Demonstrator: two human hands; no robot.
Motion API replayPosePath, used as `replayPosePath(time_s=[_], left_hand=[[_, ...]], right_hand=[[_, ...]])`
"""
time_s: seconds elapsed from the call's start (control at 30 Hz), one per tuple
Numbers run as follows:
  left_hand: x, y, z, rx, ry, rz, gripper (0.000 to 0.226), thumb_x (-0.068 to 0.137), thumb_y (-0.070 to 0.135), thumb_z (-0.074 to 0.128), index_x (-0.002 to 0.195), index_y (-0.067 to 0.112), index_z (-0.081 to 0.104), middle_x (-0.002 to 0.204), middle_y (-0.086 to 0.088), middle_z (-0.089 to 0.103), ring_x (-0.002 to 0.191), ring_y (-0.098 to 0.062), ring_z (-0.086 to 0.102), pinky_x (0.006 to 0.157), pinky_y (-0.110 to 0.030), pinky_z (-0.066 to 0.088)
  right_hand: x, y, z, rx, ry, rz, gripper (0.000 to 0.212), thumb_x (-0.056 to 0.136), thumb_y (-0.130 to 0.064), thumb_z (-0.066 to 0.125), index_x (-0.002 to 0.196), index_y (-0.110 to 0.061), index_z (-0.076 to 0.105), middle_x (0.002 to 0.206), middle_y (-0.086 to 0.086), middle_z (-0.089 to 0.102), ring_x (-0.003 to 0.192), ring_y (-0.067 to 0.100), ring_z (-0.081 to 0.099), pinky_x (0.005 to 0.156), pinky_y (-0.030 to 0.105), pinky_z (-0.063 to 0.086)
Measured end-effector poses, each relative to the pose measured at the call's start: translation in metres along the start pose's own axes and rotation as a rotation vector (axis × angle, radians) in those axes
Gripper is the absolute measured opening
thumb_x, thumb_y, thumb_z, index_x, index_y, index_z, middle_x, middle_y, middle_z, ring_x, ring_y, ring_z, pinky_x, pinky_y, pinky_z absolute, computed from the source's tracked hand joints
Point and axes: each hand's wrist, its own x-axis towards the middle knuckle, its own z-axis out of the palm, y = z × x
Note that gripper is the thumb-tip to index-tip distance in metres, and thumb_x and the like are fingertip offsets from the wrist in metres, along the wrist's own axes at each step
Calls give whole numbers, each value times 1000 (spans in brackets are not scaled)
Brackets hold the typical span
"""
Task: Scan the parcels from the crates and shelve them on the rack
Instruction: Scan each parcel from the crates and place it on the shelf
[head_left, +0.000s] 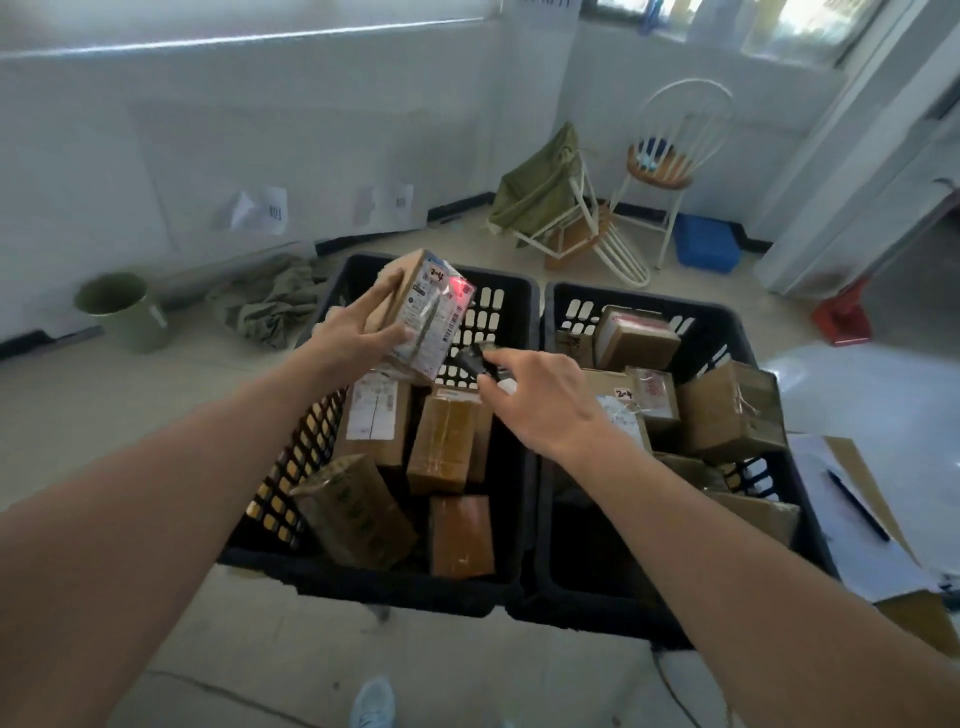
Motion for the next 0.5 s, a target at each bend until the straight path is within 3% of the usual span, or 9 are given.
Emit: replayPosePath(time_s=[0.27,0.4,0.5], left_hand=[[-63,54,10,181,151,88,70,95,42,72,146,71,33,163,-15,34,130,-40,52,104,-51,50],[-91,77,15,211,208,107,69,96,43,71,149,66,34,163,-15,35,136,-44,46,113,-64,41],[-111,90,15,168,197,133,70,97,37,71,152,61,35,162,-18,36,132,-41,51,113,-59,43]], right_hand=[[-49,30,-61,-184,-86,-238,52,108,-54,50,154,-29,53,132,8,70,122,33,62,107,49,52],[-71,36,-90,-277,-105,-319,52,108,-54,50,156,-31,50,137,10,68,126,34,61,110,50,50],[-86,36,-106,-332,-128,-362,51,109,-52,51,155,-32,51,140,9,66,128,34,59,109,51,50]])
